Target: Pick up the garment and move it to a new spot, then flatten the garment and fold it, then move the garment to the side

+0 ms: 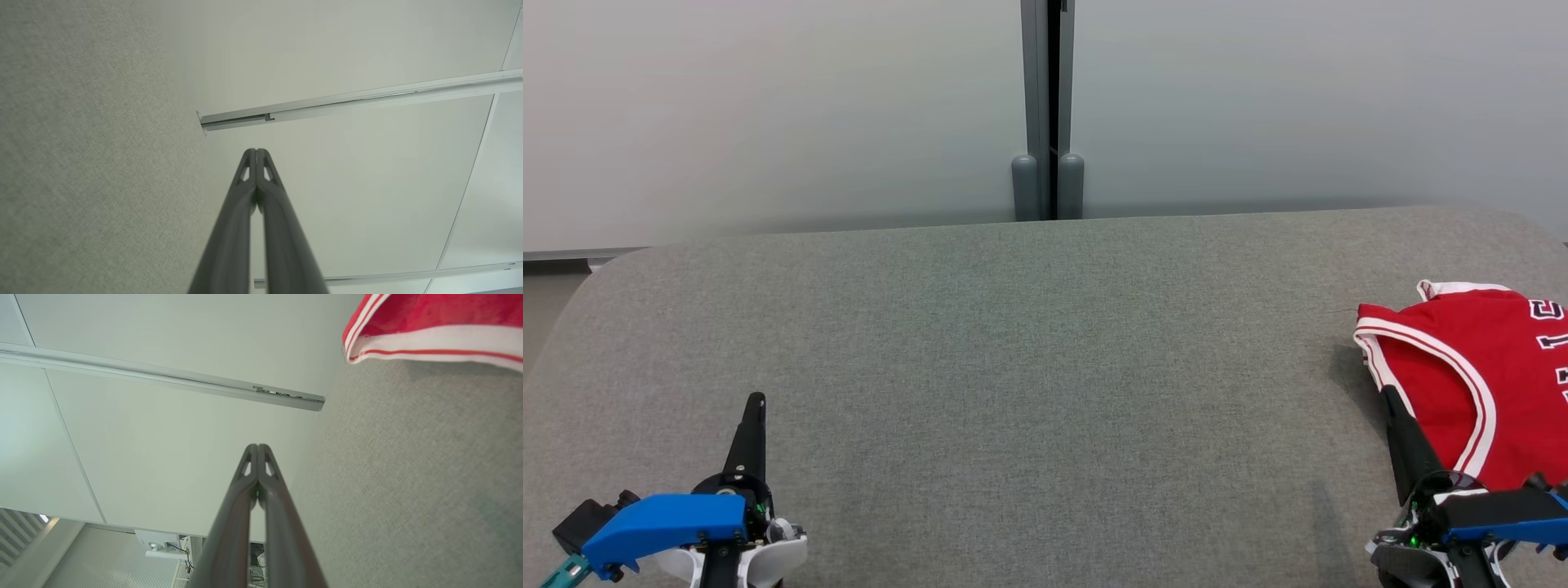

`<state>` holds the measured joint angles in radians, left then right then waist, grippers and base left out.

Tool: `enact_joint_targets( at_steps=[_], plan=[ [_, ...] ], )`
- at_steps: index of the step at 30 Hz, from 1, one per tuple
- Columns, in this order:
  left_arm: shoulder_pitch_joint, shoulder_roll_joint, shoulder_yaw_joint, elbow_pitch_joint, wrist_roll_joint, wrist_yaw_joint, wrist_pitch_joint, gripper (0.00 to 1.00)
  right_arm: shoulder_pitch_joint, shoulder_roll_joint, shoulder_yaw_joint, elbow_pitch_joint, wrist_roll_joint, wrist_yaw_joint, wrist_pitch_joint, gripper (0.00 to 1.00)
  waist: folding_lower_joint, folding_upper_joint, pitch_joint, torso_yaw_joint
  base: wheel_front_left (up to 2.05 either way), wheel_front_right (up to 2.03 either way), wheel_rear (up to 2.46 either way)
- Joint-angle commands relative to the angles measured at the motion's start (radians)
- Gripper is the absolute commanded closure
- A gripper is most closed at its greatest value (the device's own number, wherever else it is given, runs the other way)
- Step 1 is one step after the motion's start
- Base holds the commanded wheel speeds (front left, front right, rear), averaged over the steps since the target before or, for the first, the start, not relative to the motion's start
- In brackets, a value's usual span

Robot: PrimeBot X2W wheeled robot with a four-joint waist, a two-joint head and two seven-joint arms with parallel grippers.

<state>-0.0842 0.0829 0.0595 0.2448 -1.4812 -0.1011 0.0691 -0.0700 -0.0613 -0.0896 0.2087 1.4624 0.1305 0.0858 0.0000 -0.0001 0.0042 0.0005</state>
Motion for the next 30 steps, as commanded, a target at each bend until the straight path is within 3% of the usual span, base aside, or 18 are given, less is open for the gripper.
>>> enact_joint_targets(
  at_steps=[1,22,30],
  plan=[
    [-0.016,-0.003,0.011,-0.002,-0.017,-0.008,0.007,1.00,-0.020,-0.005,-0.003,0.003,0.022,0.000,0.002,1.00,0.0000,0.0001,0.000,0.000,0.00,0.00,0.00],
    [-0.031,-0.032,0.055,0.001,-0.139,-0.035,0.044,1.00,-0.044,-0.002,-0.009,0.039,0.167,0.000,0.017,1.00,0.0000,0.0001,-0.001,0.000,0.00,0.00,0.00],
    [-0.029,-0.031,0.055,0.001,-0.135,-0.033,0.045,1.00,-0.045,0.000,-0.011,0.038,0.164,0.000,0.018,1.00,0.0000,0.0001,-0.001,0.000,0.00,0.00,0.00]
  ],
)
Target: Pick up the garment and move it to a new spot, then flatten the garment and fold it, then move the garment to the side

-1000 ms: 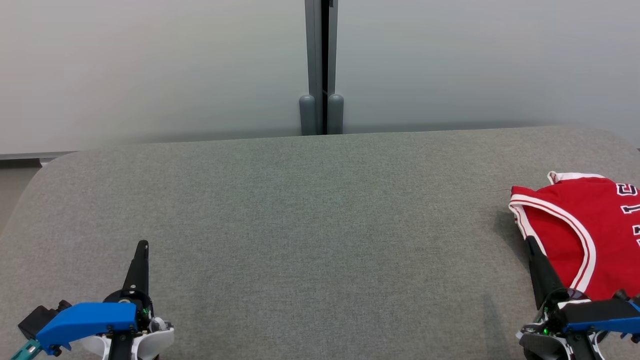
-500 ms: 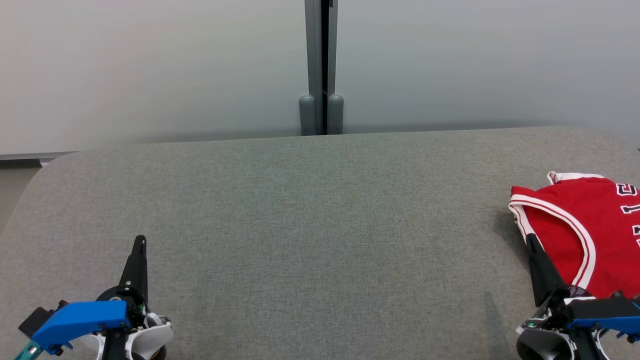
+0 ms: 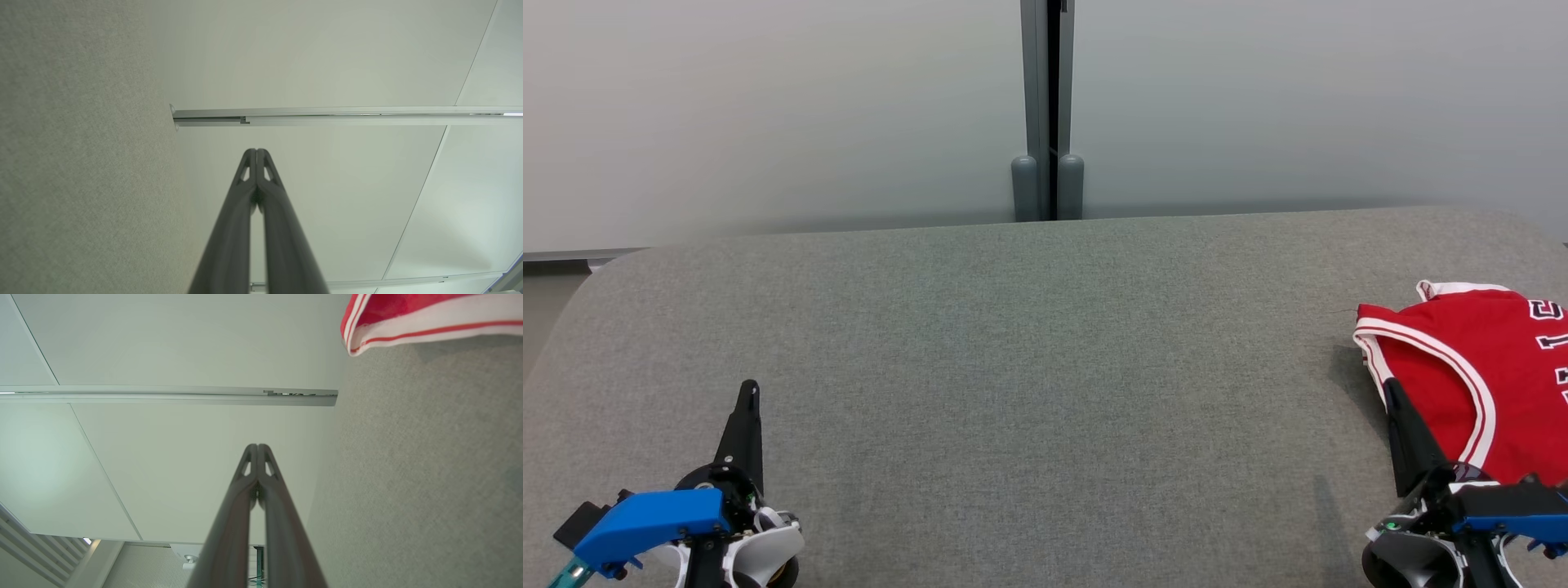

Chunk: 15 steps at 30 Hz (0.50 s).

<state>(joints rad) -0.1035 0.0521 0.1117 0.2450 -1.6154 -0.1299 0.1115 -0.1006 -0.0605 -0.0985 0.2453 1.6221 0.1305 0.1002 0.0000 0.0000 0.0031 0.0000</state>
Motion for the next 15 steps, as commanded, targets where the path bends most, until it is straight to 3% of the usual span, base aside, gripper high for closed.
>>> enact_joint_targets(
  at_steps=[1,15],
  plan=[
    [-0.010,-0.001,0.003,0.001,-0.001,-0.005,0.002,1.00,-0.014,-0.001,-0.002,0.002,0.004,0.000,0.004,1.00,0.0000,0.0000,0.000,0.000,0.00,0.00,0.00],
    [-0.010,-0.002,0.004,0.001,0.000,-0.005,0.003,1.00,-0.015,0.002,-0.005,0.002,0.001,0.000,0.007,1.00,0.0000,0.0000,0.000,0.000,0.00,0.00,0.00]
  ],
)
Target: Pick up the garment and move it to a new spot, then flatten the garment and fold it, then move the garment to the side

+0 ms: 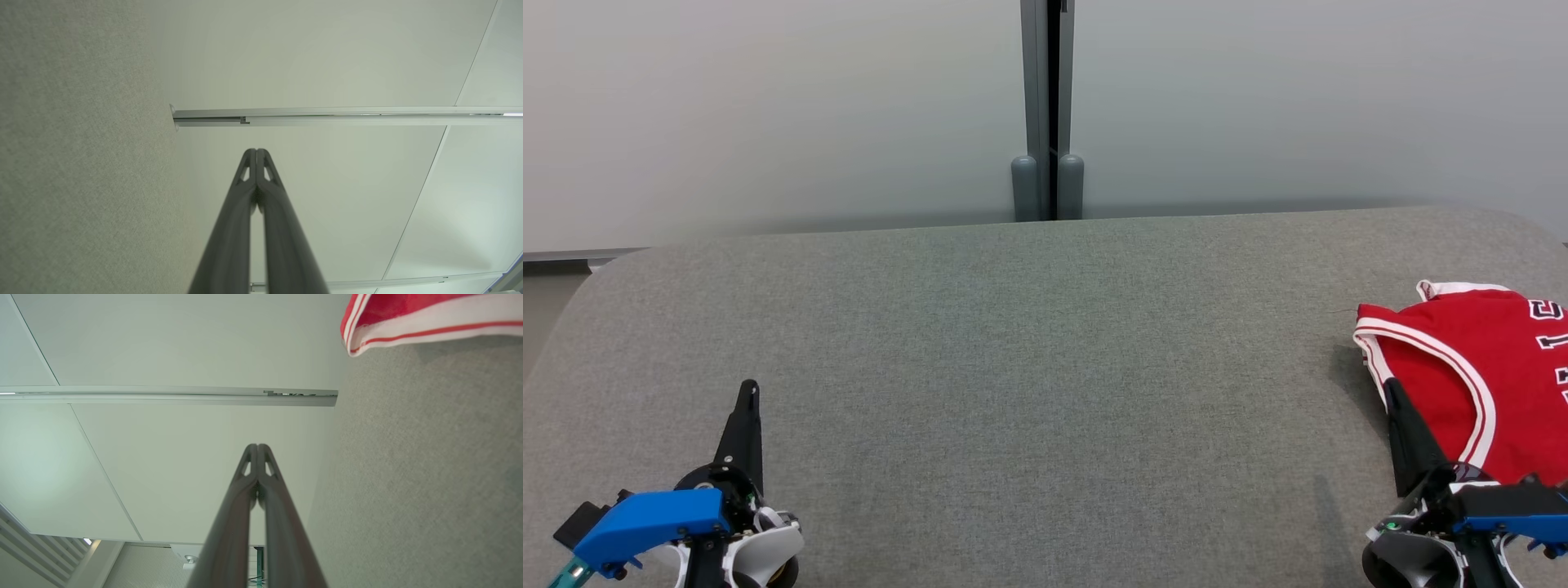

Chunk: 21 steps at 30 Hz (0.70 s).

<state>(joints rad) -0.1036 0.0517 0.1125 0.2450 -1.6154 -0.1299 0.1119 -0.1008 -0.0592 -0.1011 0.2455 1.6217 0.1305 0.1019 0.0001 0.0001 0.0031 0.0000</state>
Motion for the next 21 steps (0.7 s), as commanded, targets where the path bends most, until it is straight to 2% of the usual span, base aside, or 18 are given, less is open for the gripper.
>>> enact_joint_targets(
  at_steps=[1,21],
  plan=[
    [-0.010,-0.001,0.003,0.001,0.000,-0.005,0.003,1.00,-0.014,0.000,-0.002,0.002,0.001,0.000,0.005,1.00,-0.0001,-0.0001,0.000,0.000,0.00,0.00,0.00],
    [-0.010,-0.002,0.004,0.001,0.002,-0.005,0.004,1.00,-0.015,0.003,-0.005,0.002,-0.003,0.000,0.007,1.00,-0.0001,-0.0001,0.000,0.000,0.00,0.00,0.00]
  ],
)
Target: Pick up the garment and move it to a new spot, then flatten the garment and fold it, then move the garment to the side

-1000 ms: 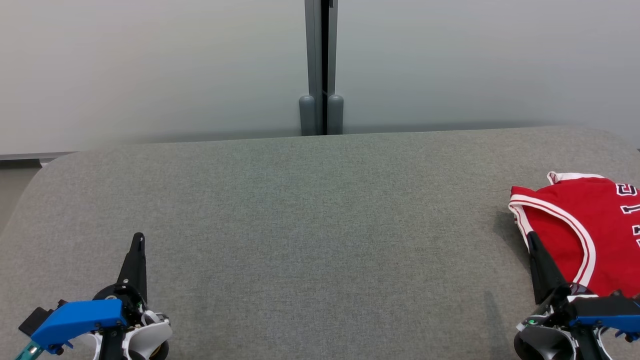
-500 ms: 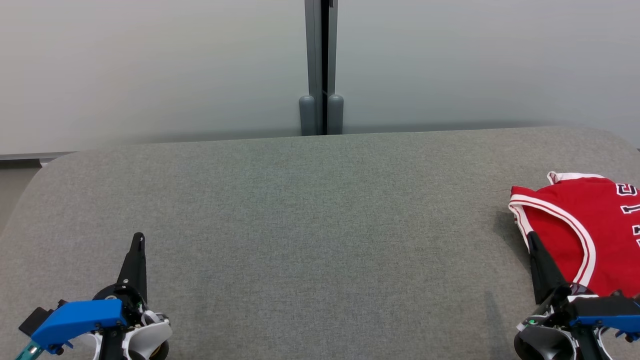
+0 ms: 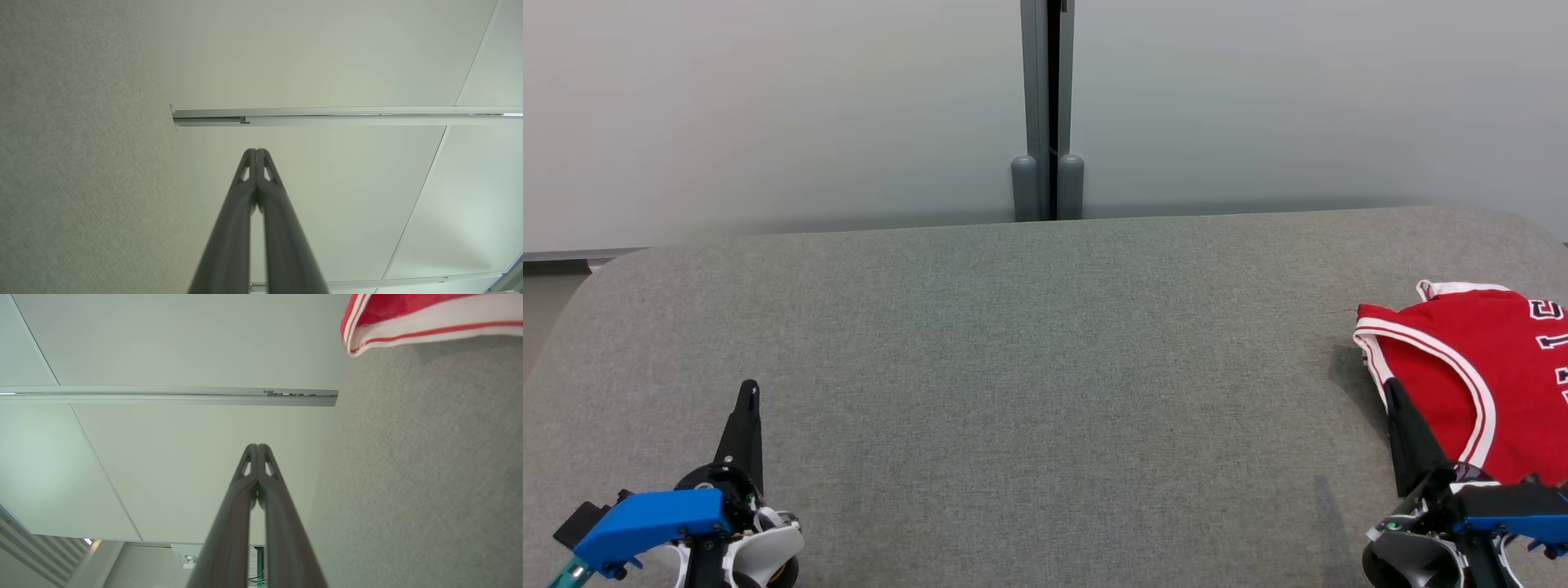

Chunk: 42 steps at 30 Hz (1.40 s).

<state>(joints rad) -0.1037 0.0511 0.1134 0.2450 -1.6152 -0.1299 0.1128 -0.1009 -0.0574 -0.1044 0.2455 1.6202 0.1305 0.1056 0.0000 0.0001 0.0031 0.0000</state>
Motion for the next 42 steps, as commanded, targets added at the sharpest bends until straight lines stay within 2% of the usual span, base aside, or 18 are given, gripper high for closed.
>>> enact_joint_targets(
  at_steps=[1,42],
  plan=[
    [-0.010,-0.001,0.003,0.001,0.002,-0.005,0.003,1.00,-0.015,0.001,-0.002,0.002,-0.001,0.000,0.003,1.00,0.0000,-0.0001,0.000,0.000,0.00,0.00,0.00],
    [-0.010,-0.003,0.005,0.000,0.003,-0.005,0.004,1.00,-0.015,0.005,-0.007,0.002,-0.005,0.000,0.006,1.00,0.0000,-0.0001,0.000,0.000,0.00,0.00,0.00]
  ],
)
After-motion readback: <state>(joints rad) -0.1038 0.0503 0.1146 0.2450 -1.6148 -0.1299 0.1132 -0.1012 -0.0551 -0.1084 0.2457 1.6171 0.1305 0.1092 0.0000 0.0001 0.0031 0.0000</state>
